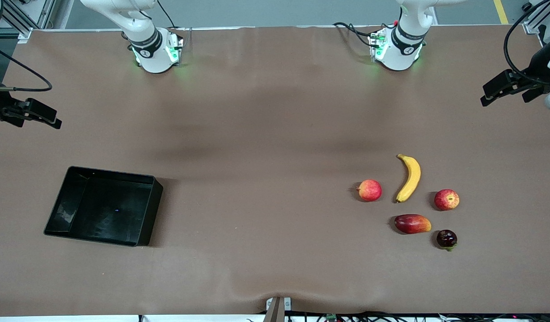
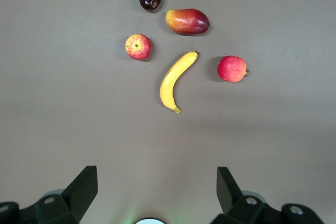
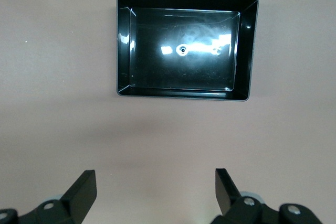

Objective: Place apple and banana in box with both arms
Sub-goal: 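Reach the left gripper to the red apple while the right gripper approaches the tray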

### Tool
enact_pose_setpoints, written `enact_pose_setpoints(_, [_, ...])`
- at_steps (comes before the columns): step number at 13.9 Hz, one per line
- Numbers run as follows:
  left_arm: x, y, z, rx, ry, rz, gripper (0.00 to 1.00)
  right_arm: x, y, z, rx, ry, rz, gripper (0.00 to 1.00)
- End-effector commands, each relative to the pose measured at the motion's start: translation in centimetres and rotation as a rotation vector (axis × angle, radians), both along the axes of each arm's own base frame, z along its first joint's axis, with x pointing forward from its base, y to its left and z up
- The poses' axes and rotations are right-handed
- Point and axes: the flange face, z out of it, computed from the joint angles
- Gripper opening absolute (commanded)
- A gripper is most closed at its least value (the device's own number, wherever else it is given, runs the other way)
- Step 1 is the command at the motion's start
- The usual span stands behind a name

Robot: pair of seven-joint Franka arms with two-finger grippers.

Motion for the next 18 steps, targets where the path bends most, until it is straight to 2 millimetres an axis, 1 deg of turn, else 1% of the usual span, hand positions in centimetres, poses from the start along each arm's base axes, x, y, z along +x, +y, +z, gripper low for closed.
enact_pose_setpoints(1, [0.4, 0.4, -0.1, -0.005, 0.014, 0.008, 1.00, -0.4, 0.0, 0.5, -0.014, 0.001, -0.002, 1.00])
enact_pose_setpoints(3, [0.6, 0.5, -0.1, -0.006, 0.012, 0.008, 1.00, -0.4, 0.1, 0.5, -0.014, 0.001, -0.001, 1.00])
enact_pose_setpoints(4, [1.3, 0.5, -1.1, -0.004, 0.031, 0.008, 1.00, -0.4, 0.1, 0.4, -0.014, 0.003, -0.001, 1.00])
enact_pose_setpoints(5, [2.3, 0.8, -2.7, -0.004, 0.056, 0.005, 1.00, -0.4, 0.1, 0.4, -0.014, 0.003, 0.001, 1.00])
enact_pose_setpoints(7, [4.8, 1.0, -7.0, 0.016, 0.108, 0.000, 1.00, -0.3, 0.3, 0.4, -0.014, 0.003, 0.002, 1.00])
enact_pose_setpoints(8, [6.1, 1.1, -9.4, 0.046, 0.118, -0.004, 1.00, -0.3, 0.4, 0.4, -0.014, 0.003, 0.002, 1.00])
enact_pose_setpoints(10, [7.8, 1.5, -13.4, 0.069, 0.127, 0.000, 1.00, -0.3, 0.4, 0.3, -0.012, 0.001, 0.002, 1.00])
enact_pose_setpoints(11, [8.5, 2.2, -15.2, 0.068, 0.114, 0.010, 1.00, -0.2, 0.4, 0.2, -0.013, 0.000, 0.001, 1.00])
enact_pose_setpoints(12, [9.4, 3.2, -17.7, 0.067, 0.098, 0.023, 1.00, 0.0, 0.2, -0.3, -0.012, 0.010, -0.002, 1.00])
enact_pose_setpoints(14, [10.9, 6.1, -22.9, 0.063, 0.039, 0.057, 1.00, 0.2, -0.1, -0.7, -0.014, 0.017, -0.009, 1.00])
enact_pose_setpoints(15, [11.5, 6.3, -25.3, 0.058, 0.019, 0.060, 1.00, 0.2, -0.2, -0.7, -0.014, 0.017, -0.010, 1.00])
enact_pose_setpoints(17, [12.5, 6.7, -29.3, 0.050, -0.010, 0.061, 1.00, 0.3, 0.2, -0.8, -0.014, 0.015, -0.004, 1.00])
enact_pose_setpoints(18, [12.8, 7.5, -31.3, 0.046, -0.010, 0.070, 1.00, 0.3, 0.5, -0.8, -0.012, 0.015, 0.001, 1.00])
